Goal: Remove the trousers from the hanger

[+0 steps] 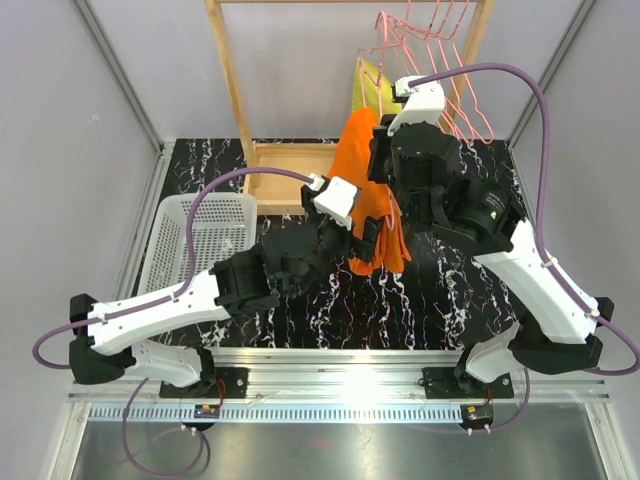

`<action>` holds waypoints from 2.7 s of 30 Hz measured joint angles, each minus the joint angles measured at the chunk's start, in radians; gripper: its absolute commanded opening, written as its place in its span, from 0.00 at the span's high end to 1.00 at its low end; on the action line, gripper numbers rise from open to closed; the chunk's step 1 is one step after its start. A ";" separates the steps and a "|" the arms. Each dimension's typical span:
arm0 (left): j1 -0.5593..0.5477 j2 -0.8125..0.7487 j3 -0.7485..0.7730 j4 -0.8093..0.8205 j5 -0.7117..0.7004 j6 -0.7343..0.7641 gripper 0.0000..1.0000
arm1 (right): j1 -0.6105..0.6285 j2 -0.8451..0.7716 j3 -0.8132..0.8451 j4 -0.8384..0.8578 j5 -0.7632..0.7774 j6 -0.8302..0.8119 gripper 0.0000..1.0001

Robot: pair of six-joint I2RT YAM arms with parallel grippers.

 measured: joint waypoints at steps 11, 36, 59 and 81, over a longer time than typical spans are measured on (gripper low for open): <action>0.037 0.000 -0.028 0.031 0.001 -0.008 0.51 | 0.005 0.000 -0.035 0.023 0.016 0.003 1.00; 0.157 0.034 0.010 -0.019 0.034 -0.055 1.00 | 0.010 -0.190 -0.443 0.164 -0.003 0.079 1.00; 0.143 -0.230 0.080 -0.168 -0.047 0.082 1.00 | -0.155 -0.179 -0.651 0.347 -0.054 0.121 1.00; 0.158 -0.401 0.267 -0.186 -0.180 0.159 1.00 | -0.181 -0.275 -0.744 0.345 -0.135 0.022 1.00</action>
